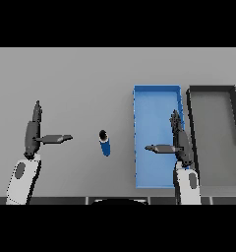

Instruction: Pick up the blue pipe and place it into the blue bin.

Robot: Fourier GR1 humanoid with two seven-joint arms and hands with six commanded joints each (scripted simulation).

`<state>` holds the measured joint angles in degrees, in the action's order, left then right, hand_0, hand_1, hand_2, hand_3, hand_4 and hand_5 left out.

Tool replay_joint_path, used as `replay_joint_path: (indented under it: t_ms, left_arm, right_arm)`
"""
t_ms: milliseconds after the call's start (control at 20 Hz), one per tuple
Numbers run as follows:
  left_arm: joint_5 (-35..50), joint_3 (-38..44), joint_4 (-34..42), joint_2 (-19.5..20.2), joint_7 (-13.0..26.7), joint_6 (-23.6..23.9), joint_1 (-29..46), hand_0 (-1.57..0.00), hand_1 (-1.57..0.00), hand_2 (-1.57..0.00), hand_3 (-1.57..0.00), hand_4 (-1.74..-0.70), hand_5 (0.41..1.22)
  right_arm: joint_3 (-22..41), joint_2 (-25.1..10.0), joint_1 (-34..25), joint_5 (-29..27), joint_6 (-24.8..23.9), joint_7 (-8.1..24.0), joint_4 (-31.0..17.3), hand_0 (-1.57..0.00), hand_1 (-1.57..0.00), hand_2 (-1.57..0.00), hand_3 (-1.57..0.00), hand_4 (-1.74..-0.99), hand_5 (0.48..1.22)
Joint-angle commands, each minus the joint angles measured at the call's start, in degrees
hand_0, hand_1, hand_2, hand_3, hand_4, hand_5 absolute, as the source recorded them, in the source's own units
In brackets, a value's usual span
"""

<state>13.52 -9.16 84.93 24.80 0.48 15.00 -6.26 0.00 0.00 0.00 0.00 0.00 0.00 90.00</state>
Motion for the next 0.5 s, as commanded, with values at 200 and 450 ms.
replay_joint_path:
  t_ms: [200, 450]
  left_arm:
    - [-0.62, -0.51, -0.81, -0.89, 0.42, 0.60, -1.50, 0.00, 0.00, 0.00, 0.00, -0.97, 0.593]
    - [-1.75, -3.17, -2.25, 7.77, -8.29, -12.72, 1.76, 0.00, 0.00, 0.00, 0.00, -0.96, 0.590]
  right_arm:
    - [-1.17, -0.98, -1.41, -0.83, 0.41, 0.51, -1.21, 0.00, 0.00, 0.00, 0.00, -1.205, 0.629]
    - [2.78, -8.75, 3.81, 8.47, 2.07, -8.28, 3.88, 0.00, 0.00, 0.00, 0.00, -1.197, 0.626]
